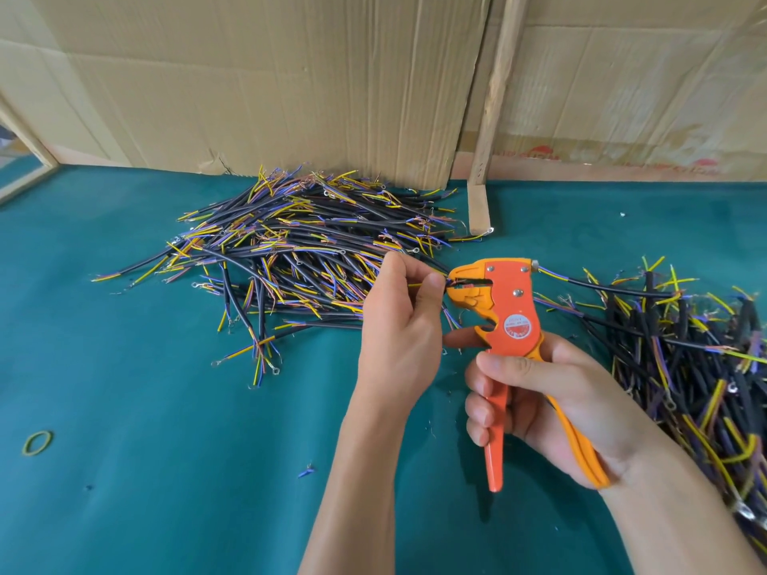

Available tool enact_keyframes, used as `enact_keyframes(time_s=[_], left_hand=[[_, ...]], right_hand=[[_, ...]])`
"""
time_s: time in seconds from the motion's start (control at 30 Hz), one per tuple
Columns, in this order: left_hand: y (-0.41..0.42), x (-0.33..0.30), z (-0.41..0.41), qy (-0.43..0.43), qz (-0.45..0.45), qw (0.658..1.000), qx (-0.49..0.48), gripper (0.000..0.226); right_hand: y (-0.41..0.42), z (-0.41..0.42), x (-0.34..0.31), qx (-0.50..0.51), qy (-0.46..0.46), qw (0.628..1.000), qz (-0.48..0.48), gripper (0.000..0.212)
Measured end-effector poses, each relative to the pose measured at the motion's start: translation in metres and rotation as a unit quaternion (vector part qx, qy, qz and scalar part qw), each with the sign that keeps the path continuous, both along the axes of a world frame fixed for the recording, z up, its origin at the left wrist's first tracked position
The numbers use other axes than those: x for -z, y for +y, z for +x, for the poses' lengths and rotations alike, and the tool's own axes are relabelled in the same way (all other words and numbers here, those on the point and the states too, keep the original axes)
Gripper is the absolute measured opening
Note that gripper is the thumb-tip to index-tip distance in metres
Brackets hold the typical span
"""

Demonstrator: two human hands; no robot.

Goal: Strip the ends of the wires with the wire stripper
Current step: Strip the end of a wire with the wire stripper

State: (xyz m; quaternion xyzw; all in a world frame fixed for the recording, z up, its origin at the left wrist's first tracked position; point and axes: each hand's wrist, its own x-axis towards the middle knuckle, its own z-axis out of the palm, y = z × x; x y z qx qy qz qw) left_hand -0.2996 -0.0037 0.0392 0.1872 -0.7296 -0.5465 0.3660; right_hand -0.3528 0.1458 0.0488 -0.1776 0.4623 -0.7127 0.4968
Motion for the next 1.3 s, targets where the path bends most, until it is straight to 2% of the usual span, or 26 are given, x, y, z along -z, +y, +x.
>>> enact_keyframes(time_s=[0.17, 0.3, 0.57, 0.8, 1.03, 1.3], left_hand=[[0.001, -0.002, 0.001, 0.012, -0.038, 0.999, -0.015, 0.009], [0.003, -0.004, 0.002, 0.020, -0.020, 1.000, -0.007, 0.005], [-0.001, 0.000, 0.002, -0.004, -0.001, 1.000, 0.024, 0.026], [-0.008, 0.004, 0.004, -0.007, 0.001, 0.999, 0.040, 0.025], [-0.008, 0.005, 0.004, -0.007, -0.010, 1.000, 0.017, 0.037], [-0.007, -0.001, 0.005, 0.013, -0.023, 1.000, -0.001, 0.036]], right_hand=[[0.000, 0.001, 0.000, 0.008, -0.004, 1.000, 0.005, 0.038], [-0.001, 0.001, 0.000, 0.010, -0.006, 1.000, 0.009, 0.038], [0.001, 0.000, -0.001, 0.016, -0.007, 1.000, 0.020, 0.037], [0.002, -0.002, 0.000, 0.026, -0.004, 0.999, 0.027, 0.037], [0.003, -0.004, 0.000, 0.022, -0.005, 0.999, 0.023, 0.041], [0.004, -0.006, 0.000, -0.003, 0.002, 1.000, 0.026, 0.036]])
